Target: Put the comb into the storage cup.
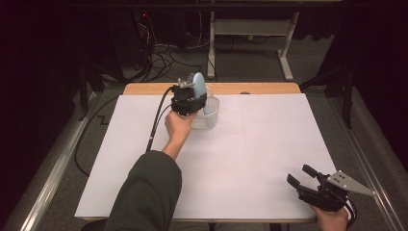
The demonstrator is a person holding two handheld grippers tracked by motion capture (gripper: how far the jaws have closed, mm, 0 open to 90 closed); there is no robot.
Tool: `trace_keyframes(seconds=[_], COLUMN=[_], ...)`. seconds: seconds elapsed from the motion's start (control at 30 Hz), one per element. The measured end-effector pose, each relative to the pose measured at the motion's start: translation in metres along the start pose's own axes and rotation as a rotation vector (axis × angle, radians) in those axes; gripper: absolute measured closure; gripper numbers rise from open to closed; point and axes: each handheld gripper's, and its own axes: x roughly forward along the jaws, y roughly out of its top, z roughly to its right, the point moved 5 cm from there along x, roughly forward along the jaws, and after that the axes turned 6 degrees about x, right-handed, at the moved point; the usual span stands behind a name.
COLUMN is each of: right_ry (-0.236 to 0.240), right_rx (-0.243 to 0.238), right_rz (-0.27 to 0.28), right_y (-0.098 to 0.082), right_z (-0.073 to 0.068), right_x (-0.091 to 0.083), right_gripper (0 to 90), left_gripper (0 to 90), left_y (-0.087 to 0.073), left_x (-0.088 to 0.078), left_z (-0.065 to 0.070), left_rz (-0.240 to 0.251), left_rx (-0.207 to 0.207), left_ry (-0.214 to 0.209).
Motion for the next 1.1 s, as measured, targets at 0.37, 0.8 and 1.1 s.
trace_keyframes(seconds=[0.37, 0.8, 1.1], right_ry=[0.001, 0.001, 0.002], right_rx=[-0.001, -0.002, 0.001], right_rz=[-0.001, -0.004, -0.004], right_y=[0.000, 0.000, 0.000], right_z=[0.000, -0.001, -0.001], right_x=[0.000, 0.000, 0.000], right_gripper=[25.8, 25.8, 25.8], left_gripper=[48.3, 43.6, 40.3], left_y=[0.000, -0.001, -0.002], left_x=[-0.002, -0.007, -0.010], left_z=[-0.001, -0.004, -0.010], left_rz=[-0.005, -0.020, -0.045], left_rx=[0.015, 0.060, 0.082], left_ry=[0.006, 0.031, 0.054])
